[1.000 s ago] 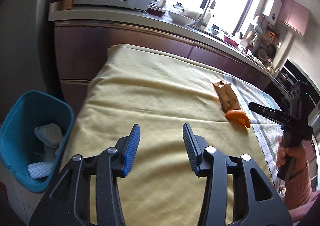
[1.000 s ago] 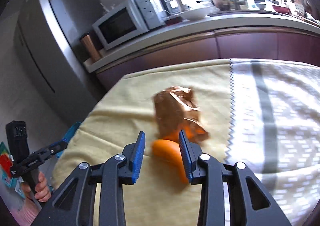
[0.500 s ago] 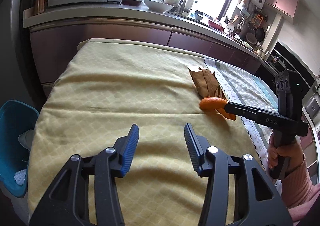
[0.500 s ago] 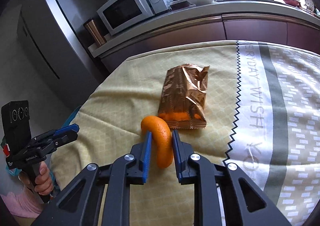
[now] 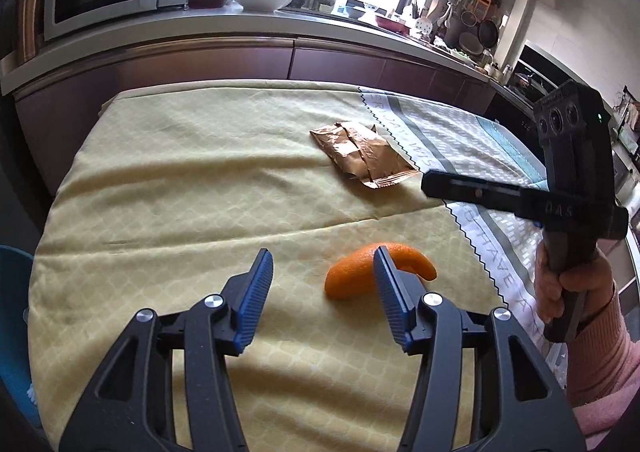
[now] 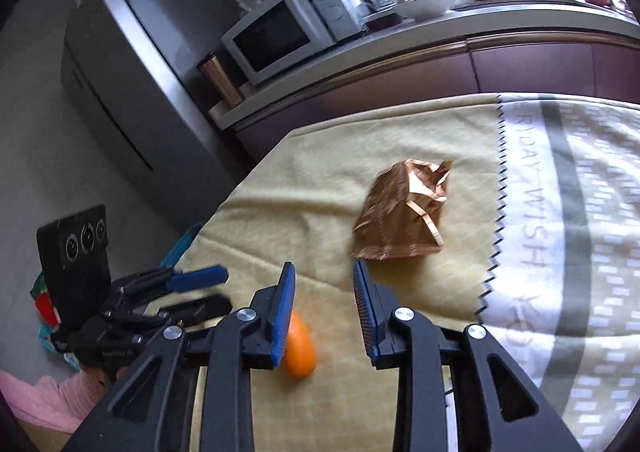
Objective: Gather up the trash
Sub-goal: 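Grasp the orange peel with the left tool while the right tool grasps the brown foil bag, then carry the orange peel and foil bag over the blue bin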
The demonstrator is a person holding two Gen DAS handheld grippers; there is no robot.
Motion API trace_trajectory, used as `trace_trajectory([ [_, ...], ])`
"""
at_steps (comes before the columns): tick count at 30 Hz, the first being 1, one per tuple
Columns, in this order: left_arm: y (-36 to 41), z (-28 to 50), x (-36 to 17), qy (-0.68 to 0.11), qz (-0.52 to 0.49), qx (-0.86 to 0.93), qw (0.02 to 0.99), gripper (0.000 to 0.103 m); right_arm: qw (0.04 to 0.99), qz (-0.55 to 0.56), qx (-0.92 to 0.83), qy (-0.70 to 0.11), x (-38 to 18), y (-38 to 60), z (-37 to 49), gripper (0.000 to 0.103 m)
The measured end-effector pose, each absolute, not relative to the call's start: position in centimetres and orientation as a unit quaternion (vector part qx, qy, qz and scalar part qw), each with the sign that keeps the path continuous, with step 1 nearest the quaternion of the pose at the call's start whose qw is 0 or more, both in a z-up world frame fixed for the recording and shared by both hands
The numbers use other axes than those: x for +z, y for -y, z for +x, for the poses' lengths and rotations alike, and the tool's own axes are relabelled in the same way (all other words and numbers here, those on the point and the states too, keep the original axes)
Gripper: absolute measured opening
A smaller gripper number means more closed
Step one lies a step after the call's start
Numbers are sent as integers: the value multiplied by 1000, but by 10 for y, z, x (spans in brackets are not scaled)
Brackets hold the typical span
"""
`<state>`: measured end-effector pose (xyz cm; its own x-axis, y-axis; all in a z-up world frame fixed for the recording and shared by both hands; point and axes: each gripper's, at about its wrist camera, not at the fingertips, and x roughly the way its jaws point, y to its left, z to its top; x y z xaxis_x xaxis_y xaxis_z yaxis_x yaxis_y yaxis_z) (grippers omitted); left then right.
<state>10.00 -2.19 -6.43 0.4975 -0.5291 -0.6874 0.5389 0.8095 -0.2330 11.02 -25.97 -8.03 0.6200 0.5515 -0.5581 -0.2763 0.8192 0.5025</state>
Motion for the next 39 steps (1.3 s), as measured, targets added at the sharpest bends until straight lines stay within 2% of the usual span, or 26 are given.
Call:
trace_trajectory([
  [1,25,100,-65,-397,9,-315,862,52,887,190,214,-363,-80,267,113,32],
  [3,31,100,-68,-399,20,-323,858,54,895,196,179,-359,-81,279,120,51],
  [12,50,99,-75,-413,56,-347,840,60,877,221,170,-392,-105,287,160,52],
  [13,52,99,-77,-417,60,-348,838,60,875,220,173,-395,-106,286,162,51],
  [14,54,100,-77,-419,64,-346,837,58,874,220,175,-396,-106,284,163,43],
  [15,55,100,-79,-422,67,-349,834,52,875,219,171,-396,-107,283,165,33],
  [18,58,102,-82,-429,74,-342,833,35,871,227,175,-399,-110,286,166,19],
  [22,56,100,-81,-425,74,-343,835,29,876,225,175,-390,-108,288,162,17],
  [23,56,98,-81,-423,76,-340,836,28,876,223,176,-389,-107,288,161,13],
  [27,54,91,-80,-421,73,-337,839,21,878,221,181,-384,-105,286,158,12],
  [39,19,87,-72,-413,27,-308,857,18,883,234,203,-351,-90,284,134,12],
])
